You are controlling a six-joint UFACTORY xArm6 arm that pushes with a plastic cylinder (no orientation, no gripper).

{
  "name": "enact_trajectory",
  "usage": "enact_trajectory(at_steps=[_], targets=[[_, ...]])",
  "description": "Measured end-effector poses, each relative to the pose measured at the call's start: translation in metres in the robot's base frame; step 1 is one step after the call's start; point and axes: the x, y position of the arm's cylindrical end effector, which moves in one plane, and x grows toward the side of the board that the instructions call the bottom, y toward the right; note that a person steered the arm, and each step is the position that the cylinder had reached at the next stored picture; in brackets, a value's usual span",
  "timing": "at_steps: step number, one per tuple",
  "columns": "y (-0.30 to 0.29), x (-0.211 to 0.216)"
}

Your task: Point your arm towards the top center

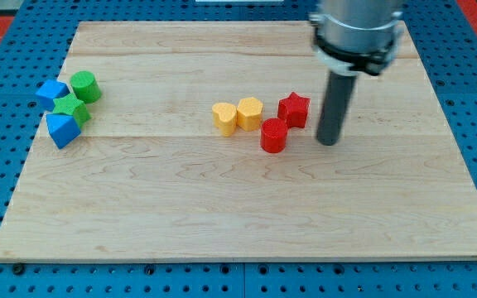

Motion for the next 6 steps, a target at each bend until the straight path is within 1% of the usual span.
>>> enact_trajectory(at_steps=[1, 2, 3, 4, 5, 6], targets=[[0.008, -0.04], [-0.024, -0.065], [-0.065, -0.071], [-0.068, -0.125], [-0.08, -0.165], [-0.136, -0.176]])
